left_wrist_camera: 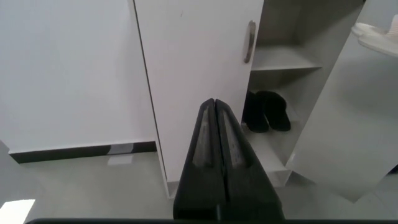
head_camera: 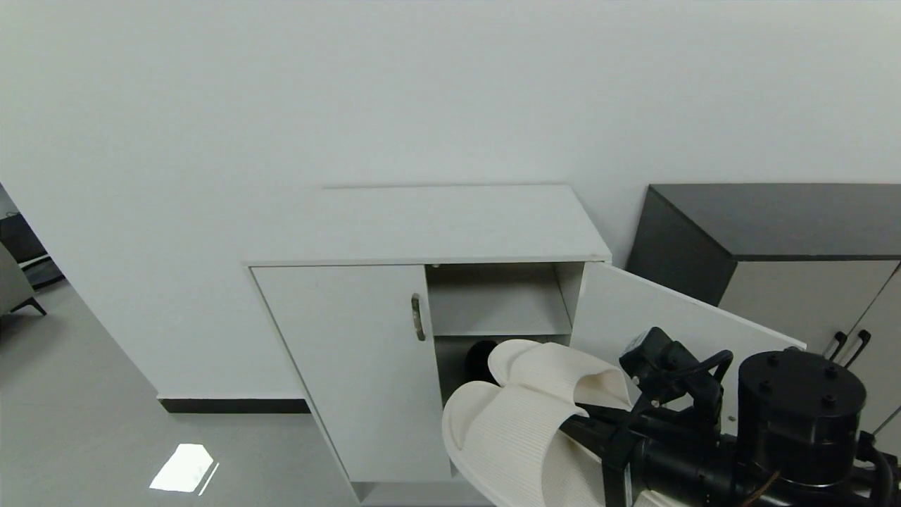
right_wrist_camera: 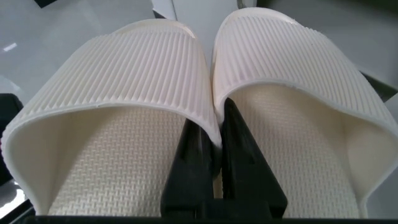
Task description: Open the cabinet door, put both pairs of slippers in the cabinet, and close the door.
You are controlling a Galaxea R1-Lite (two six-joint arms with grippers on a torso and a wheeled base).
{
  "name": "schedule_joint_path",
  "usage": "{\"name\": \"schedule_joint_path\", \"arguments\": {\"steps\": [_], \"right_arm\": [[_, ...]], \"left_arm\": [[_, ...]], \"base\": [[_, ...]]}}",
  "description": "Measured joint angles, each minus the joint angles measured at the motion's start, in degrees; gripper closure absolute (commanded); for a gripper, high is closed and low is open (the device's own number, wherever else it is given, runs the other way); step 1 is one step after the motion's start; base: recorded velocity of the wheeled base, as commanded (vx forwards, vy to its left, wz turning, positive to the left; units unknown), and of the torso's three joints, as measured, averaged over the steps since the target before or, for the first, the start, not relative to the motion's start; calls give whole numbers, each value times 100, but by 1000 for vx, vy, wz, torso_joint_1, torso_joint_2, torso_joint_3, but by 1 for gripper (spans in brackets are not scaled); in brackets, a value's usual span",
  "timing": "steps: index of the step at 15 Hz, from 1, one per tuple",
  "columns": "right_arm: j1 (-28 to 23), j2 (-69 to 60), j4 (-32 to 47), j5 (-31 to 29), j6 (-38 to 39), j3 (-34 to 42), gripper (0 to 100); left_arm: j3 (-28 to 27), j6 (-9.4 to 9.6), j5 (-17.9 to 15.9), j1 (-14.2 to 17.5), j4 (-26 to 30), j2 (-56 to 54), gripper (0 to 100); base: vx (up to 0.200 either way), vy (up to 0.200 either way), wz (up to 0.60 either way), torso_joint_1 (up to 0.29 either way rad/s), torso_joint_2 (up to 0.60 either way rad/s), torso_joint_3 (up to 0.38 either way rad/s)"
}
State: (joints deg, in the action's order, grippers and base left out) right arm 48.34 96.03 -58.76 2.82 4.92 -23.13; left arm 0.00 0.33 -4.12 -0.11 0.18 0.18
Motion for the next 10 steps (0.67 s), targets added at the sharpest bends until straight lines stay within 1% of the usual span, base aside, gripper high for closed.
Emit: {"name": "schedule_joint_path", "arguments": {"steps": [5,10], "right_arm": [[0,0,-2,9,-2,17,100],[-5,2,-4,7,0,44,100]], "left_arm": [[0,-6,0,4,0,0,100],[0,-9,0,1,0,0,100]], "base": [[0,0,0,-224,514,290],[0,0,0,-201,490,290]]}}
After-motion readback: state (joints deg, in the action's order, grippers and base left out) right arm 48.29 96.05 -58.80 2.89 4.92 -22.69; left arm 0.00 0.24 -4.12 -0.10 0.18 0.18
